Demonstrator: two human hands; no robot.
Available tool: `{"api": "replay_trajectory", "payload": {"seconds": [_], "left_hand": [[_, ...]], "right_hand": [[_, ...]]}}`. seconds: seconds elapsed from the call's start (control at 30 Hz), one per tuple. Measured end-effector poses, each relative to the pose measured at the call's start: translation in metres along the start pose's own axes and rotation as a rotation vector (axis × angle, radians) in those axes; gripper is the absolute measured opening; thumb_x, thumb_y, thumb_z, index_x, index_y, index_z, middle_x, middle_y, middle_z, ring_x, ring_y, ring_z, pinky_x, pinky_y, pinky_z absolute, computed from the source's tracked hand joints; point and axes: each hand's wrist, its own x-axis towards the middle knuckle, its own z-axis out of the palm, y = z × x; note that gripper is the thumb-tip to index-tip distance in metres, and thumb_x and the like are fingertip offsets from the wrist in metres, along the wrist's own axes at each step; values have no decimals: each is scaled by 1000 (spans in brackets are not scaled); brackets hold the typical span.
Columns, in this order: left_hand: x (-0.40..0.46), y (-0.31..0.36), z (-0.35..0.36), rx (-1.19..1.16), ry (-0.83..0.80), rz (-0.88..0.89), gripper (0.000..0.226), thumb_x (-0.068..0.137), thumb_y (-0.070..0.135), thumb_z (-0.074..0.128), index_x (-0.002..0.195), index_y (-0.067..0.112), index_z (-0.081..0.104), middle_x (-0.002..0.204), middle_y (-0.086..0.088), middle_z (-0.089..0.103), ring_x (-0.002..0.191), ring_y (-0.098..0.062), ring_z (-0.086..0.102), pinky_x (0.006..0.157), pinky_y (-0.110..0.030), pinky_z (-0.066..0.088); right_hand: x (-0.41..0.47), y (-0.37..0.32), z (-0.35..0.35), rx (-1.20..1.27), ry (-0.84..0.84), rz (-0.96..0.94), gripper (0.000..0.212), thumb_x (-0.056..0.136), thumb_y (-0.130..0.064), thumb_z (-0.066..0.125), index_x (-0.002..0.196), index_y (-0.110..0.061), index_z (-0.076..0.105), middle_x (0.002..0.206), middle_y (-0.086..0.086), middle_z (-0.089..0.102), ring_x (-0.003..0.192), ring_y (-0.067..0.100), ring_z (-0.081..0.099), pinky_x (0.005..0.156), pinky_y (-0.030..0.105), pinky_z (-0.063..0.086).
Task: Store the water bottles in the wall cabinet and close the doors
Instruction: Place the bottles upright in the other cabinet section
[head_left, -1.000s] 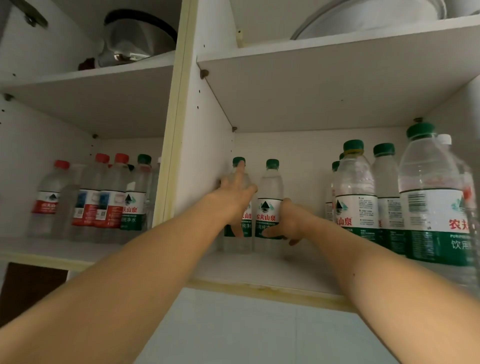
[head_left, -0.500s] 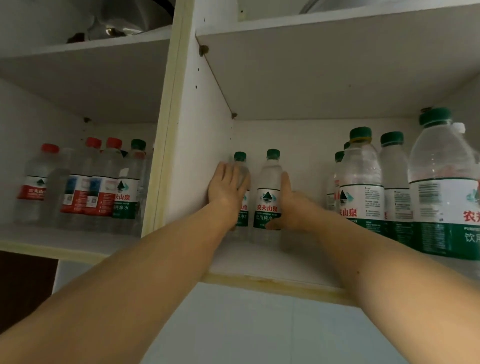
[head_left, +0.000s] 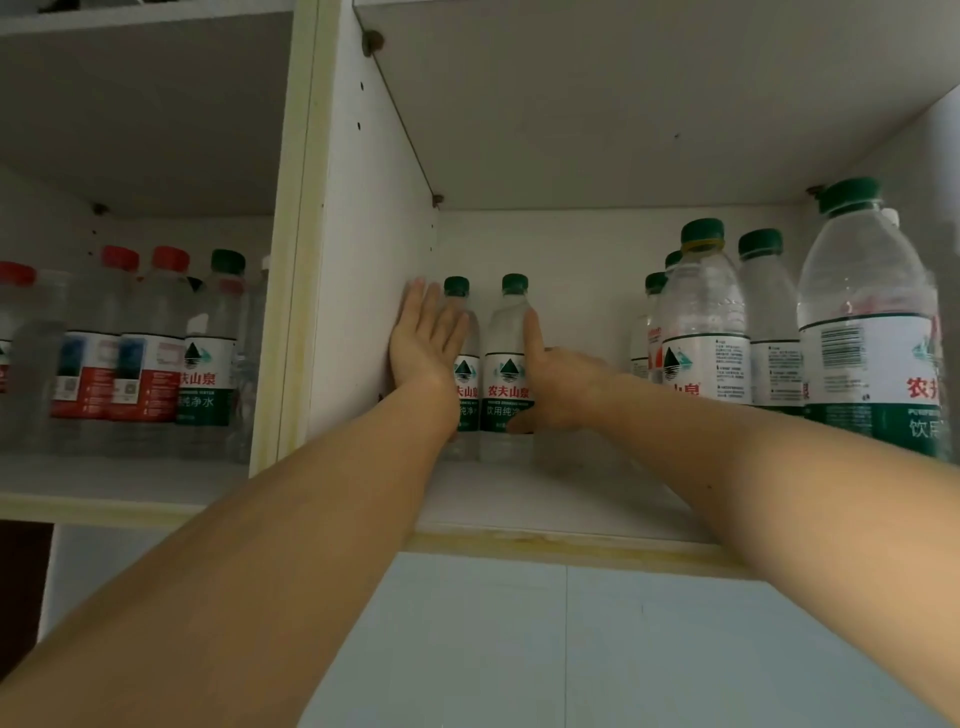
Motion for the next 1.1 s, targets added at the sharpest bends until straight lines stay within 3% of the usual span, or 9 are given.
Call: {"api": "replay_trajectory", "payload": {"seconds": [0.13,0.43,0.5,0.57,0.63,0.7,0.77,0.9,1.1], "left_hand": [[-1,1,0,-14,-3,-3,137,77,84,58,153,9,-28,165,-13,-26,150,-43,-23,114,-68,-18],[-2,-4,-4,-162,47,35,134,77,80,61,156,11,-23,167,-12,-19,153,-42,-14,117,-66,-14],[-4,-7,-5,-228,86,47,130,78,78,61,158,10,-16,169,-14,-10,155,-40,-7,119,-64,-12],[-7,-12,-6,-301,145,65,124,80,75,61,160,7,-4,169,-16,4,155,-37,4,122,-61,-7],[-11,-17,-7,-436,232,92,106,85,69,60,159,7,16,163,-17,26,151,-33,22,124,-57,0],[-13,-22,-9,-621,298,118,82,90,61,58,150,10,37,152,-15,45,143,-30,37,124,-53,8],[-16,-26,-14,-813,312,140,71,92,59,58,143,11,46,146,-13,51,135,-30,45,122,-52,17],[-27,-24,-31,-1238,341,247,67,93,50,65,145,13,44,146,-11,50,131,-29,48,108,-44,42],[-58,-21,-85,-1549,418,447,71,91,52,67,148,18,41,140,-1,51,115,-10,50,97,-32,47]], "right_hand": [[5,-6,7,-57,80,-10,142,74,-61,80,156,-10,-24,142,18,52,124,36,54,96,52,50],[0,-6,9,-37,117,20,140,74,-64,78,156,-15,-24,144,17,47,129,36,49,97,53,47],[-7,-5,1,12,114,38,130,78,-59,79,159,-16,-14,143,18,45,129,38,48,99,54,46],[-19,-4,-8,51,139,62,104,82,-49,78,155,-15,12,137,16,46,124,38,50,95,53,47],[-36,-3,-18,41,189,78,68,89,-37,72,142,-13,37,131,13,49,116,35,55,87,48,50],[-59,-2,-29,24,282,66,46,93,-29,64,132,-11,48,126,12,53,109,34,58,77,43,49],[-85,-2,-42,15,376,18,40,95,-26,60,131,-10,51,126,12,55,107,34,60,72,38,45],[-134,2,-72,32,508,-54,34,97,-26,54,127,-11,55,126,8,57,106,30,61,77,41,54],[-195,23,-104,54,681,-102,29,96,-21,59,122,-9,62,120,4,58,110,22,56,75,33,50]]}}
